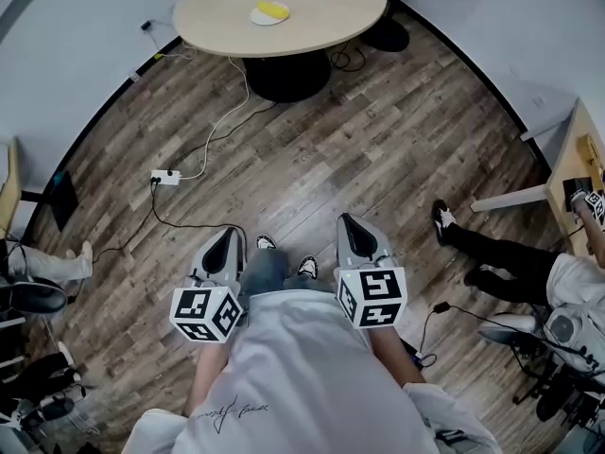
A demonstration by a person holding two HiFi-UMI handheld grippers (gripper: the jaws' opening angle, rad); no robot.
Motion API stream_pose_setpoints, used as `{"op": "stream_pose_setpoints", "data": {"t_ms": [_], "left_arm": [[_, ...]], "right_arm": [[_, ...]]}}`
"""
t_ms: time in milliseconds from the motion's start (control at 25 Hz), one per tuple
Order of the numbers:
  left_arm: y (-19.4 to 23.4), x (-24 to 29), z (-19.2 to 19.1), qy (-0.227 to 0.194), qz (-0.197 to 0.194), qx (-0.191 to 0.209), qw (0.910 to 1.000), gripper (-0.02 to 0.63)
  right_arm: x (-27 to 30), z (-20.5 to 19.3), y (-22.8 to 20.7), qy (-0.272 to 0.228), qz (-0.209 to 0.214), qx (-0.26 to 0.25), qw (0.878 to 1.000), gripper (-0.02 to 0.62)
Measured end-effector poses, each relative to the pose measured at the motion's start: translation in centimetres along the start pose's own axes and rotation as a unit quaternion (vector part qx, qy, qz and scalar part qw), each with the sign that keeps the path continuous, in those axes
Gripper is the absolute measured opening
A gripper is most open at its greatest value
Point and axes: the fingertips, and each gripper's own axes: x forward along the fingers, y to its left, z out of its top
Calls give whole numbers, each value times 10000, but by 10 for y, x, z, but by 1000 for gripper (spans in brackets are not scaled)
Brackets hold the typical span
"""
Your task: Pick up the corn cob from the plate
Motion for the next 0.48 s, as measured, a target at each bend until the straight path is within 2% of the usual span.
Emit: {"op": "stream_pose_setpoints", "data": {"t_ms": [160,240,360,480], "left_arm": [[3,5,1,24,-30,-35,10000,-11],[8,9,2,17,-26,-61,10000,-11],[17,18,4,20,-29,-72,10000,-11],[29,34,14,6,-28,-92,10000,-11]], "right_arm": [[0,15,12,-472,581,319,9967,11],[4,20,20,-532,802,296,9949,12],[19,21,27,-436,864,61,9953,11],[39,30,26,-432,747,-105,9962,11]]}}
